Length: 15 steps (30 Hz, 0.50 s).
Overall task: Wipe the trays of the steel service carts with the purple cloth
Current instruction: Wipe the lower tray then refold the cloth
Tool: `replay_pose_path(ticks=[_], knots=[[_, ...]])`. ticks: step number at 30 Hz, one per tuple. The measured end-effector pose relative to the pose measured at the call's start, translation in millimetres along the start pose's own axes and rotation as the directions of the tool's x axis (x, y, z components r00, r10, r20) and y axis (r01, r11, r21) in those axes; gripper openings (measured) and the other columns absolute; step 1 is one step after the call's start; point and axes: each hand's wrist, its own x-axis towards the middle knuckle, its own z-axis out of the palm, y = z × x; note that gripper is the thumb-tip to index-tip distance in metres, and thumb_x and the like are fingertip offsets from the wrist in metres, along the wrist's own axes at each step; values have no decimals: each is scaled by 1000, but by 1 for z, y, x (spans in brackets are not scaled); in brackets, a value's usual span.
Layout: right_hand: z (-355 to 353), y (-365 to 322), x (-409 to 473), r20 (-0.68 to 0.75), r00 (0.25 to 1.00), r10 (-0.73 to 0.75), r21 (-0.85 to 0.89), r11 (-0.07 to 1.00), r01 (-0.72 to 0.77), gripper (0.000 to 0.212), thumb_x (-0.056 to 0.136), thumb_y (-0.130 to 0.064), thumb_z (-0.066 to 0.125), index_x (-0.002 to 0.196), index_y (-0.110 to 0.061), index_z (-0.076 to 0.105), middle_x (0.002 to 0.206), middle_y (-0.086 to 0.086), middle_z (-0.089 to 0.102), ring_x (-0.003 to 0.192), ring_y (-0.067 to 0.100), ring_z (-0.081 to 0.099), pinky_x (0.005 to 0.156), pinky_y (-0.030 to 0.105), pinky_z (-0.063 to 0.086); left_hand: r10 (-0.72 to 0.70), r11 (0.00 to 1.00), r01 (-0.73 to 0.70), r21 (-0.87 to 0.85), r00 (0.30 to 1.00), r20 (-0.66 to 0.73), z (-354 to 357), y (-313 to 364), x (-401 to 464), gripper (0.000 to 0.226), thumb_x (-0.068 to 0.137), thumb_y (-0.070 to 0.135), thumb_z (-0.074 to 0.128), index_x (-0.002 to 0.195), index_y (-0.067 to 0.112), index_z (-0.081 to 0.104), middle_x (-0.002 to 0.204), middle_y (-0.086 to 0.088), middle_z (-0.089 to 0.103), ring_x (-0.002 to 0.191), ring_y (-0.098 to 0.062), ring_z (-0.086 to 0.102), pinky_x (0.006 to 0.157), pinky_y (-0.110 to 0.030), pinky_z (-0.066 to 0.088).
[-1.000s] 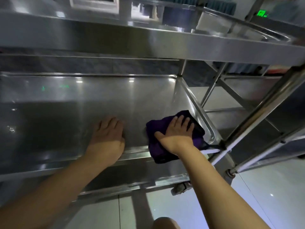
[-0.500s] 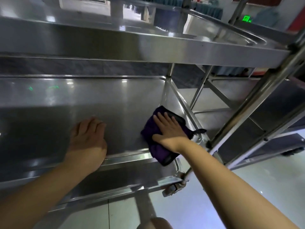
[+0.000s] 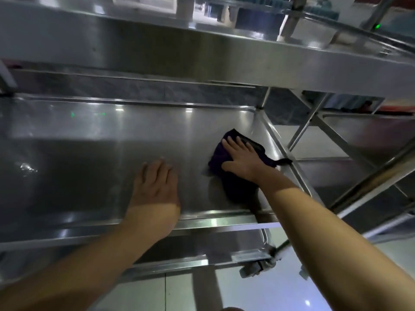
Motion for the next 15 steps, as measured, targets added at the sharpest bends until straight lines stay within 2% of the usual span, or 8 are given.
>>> replay_pose_path(ticks=[2,5,7,10,13,15], knots=[[-2,-21,8,30,996,-89,-7,996,89,81,91,-44,45,155,-23,0,162,-1,-9,148,17,-12,117,36,-7,-11,1000,11,5,999,32,-1,0,0,48,64,17,46,103,-6,61,107,-23,59,116,-41,48,99,-58,35],[-6,-45,7,115,974,-194,-1,981,196,82,92,-34,49,154,-24,-2,161,-4,-11,147,15,-15,117,39,-9,-13,1000,13,10,1000,14,-2,-1,-2,43,57,11,62,96,-7,62,102,-25,59,110,-42,50,96,-59,38],[-7,-53,-2,197,954,-225,-30,972,235,87,87,-28,52,154,-27,-4,161,-7,-13,146,14,-17,117,44,-12,-19,1000,19,-3,1000,-23,-2,0,-3,48,48,6,71,93,-7,62,99,-26,59,105,-41,48,93,-57,39],[-2,-58,-17,249,944,-216,-10,974,226,90,83,-30,52,153,-32,-4,160,-11,-13,145,14,-21,115,50,-15,-27,999,25,-25,996,-90,-4,2,-5,50,42,1,71,90,-10,60,96,-28,57,98,-38,41,86,-57,41],[17,-60,-23,79,974,-211,116,973,201,75,93,-58,39,154,-32,4,161,-13,-8,146,16,-20,114,52,-17,-37,999,35,-21,994,-101,-6,4,-6,42,49,1,66,90,-10,60,94,-27,57,96,-39,41,83,-57,41],[29,-61,-22,-82,976,-201,73,976,207,75,91,-70,30,153,-33,9,161,-13,-1,147,17,-15,114,50,-16,-44,999,42,-19,995,-84,-5,4,-6,36,54,3,63,89,-7,61,94,-26,57,95,-39,44,84,-57,42]])
